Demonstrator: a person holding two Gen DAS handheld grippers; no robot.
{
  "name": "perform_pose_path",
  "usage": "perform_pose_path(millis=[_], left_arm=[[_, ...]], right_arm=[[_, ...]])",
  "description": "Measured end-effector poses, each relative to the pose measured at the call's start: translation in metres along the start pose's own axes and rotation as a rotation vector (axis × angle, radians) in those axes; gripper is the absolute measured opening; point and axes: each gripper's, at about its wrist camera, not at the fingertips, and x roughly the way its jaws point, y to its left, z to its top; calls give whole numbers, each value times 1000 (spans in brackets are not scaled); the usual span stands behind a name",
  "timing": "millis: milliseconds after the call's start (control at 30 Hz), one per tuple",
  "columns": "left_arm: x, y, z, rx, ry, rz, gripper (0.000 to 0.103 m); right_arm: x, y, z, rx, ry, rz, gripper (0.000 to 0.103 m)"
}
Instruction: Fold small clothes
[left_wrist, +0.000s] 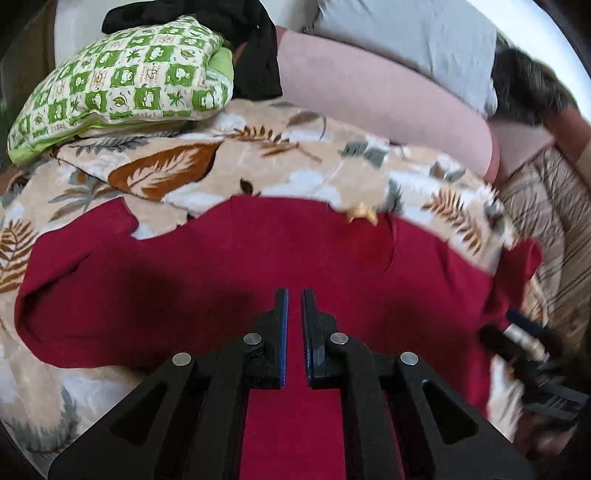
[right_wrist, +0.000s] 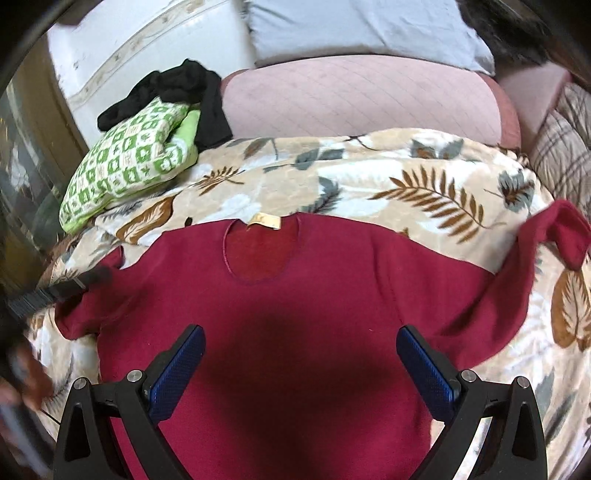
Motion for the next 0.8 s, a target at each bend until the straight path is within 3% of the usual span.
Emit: perform_pose_path(millis=[167,267,367,500,633,733,800], left_arm=[[-26,57,-4,-56,-39,79,6],[-41,102,-10,-98,-78,188,7],[-43,153,-20,-153,-74,312,7],[-22,202,-40,-226,16,335,7],[-6,222,-57,-246,34,312,7],[-7,221,-59,-232,17,304,7],[-7,220,-57,-224,14,304,7]], right_arm=[[15,29,12,-19,23,165,103],[37,67,26,-4,56,346,103],[71,123,49,-21,91,442,103],[121,189,70,-71,142,512,103],[188,240,76,-115,243,442,102],[231,256,72,-72,324,446,88],[236,267,69,-92,294,447,76]])
